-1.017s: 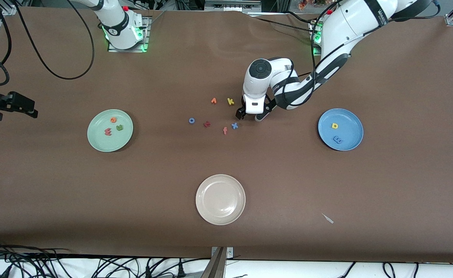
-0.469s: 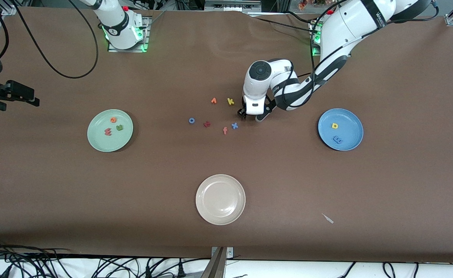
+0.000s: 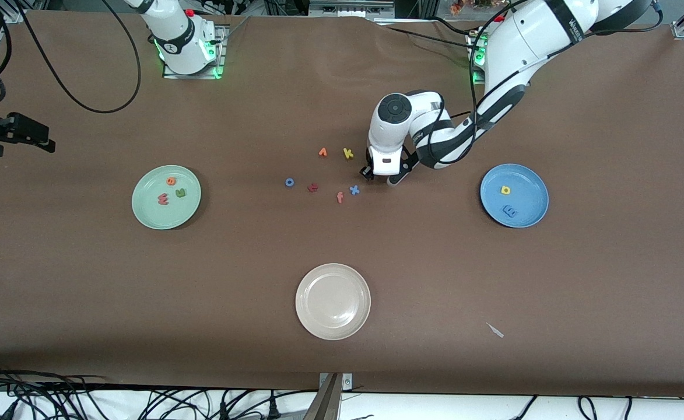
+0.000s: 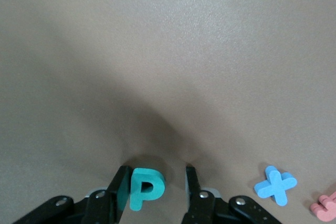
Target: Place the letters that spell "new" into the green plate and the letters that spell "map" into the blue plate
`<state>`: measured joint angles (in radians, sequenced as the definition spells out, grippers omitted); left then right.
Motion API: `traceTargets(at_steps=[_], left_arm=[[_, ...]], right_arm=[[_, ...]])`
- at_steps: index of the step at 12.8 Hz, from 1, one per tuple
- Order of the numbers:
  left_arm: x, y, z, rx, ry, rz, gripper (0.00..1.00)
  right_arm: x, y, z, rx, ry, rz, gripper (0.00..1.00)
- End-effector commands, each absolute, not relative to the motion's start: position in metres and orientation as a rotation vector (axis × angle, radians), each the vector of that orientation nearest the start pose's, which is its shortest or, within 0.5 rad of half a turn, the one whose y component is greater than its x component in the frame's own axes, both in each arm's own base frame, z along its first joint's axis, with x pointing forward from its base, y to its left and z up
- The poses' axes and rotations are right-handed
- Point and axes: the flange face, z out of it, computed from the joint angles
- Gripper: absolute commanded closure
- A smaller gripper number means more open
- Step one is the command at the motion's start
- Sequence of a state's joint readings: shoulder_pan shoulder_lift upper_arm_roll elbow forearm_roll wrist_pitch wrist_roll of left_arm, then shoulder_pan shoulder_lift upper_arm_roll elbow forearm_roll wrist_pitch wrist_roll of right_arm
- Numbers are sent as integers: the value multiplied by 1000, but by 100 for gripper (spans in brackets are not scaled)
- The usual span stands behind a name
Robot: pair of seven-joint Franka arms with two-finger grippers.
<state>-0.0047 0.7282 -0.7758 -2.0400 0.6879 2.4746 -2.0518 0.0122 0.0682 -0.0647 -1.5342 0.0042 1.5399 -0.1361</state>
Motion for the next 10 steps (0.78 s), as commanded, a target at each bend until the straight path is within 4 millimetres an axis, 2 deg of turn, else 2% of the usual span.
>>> traceTargets(at_steps=[1,6,10], left_arm=[[411,-414,165,-2889,-1278,88,62],[411,-414,162,-2896,-1241,90,80],[419,-403,163,-2878,-1070,87,90]], right_arm=[[549,-31,600,-3136,-68,67,0],[549,-41,603,-3136,-39,65,0],[550,-39,600,-3135,53,69,0]])
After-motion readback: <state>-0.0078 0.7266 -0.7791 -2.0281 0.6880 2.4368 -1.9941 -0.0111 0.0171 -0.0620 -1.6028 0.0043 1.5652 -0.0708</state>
